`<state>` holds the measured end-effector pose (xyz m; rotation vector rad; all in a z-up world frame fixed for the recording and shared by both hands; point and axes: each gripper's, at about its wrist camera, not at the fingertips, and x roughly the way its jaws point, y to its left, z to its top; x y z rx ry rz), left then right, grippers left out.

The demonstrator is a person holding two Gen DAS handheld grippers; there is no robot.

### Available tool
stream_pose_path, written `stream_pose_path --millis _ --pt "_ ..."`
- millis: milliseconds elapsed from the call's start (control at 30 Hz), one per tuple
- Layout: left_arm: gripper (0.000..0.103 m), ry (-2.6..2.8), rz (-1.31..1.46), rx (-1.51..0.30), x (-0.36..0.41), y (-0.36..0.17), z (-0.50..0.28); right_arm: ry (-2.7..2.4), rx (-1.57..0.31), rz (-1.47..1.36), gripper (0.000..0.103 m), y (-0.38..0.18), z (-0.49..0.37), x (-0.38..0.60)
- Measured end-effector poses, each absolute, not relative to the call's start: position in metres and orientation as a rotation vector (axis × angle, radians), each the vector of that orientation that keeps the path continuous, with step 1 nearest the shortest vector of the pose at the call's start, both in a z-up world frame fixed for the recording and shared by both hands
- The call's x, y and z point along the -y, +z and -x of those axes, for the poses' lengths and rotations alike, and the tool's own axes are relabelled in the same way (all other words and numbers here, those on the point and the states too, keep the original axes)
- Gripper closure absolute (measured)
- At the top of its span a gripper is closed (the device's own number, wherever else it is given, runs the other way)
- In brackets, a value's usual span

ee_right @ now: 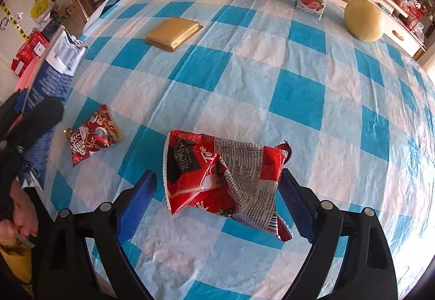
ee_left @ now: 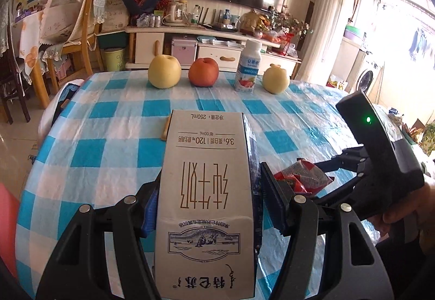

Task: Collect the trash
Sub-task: 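Grasp the white paper milk carton with the left tool while the right tool grasps the red snack bag, then carry the milk carton and red snack bag over the pink bucket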

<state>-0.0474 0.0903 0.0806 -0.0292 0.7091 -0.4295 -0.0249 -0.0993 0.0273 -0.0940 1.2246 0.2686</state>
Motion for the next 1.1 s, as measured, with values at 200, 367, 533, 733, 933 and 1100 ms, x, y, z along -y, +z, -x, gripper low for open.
stream_pose_path --millis 200,367,533,733,933,1100 --pt "0.038 -0.371 0.089 -0.688 -0.110 0.085 0.039 0.229 -1.226 0.122 0.014 0.020 0.018 0.098" --pt "0.038 -0.358 0.126 -0.676 -0.123 0.089 0.036 0.224 -1.202 0.140 0.019 0.020 0.016 0.094" --pt "0.038 -0.331 0.145 -0.670 -0.134 0.090 0.033 0.223 -1.173 0.155 0.025 0.023 0.017 0.087" --pt "0.038 -0.283 0.180 -0.658 -0.150 0.093 0.030 0.225 -1.138 0.142 0.034 0.034 0.015 0.081" --pt "0.038 -0.227 0.196 -0.651 -0.166 0.095 0.028 0.234 -1.088 0.145 0.037 0.045 0.015 0.068" --pt "0.038 -0.175 0.202 -0.643 -0.180 0.098 0.027 0.256 -1.044 0.139 0.037 0.060 0.017 0.052"
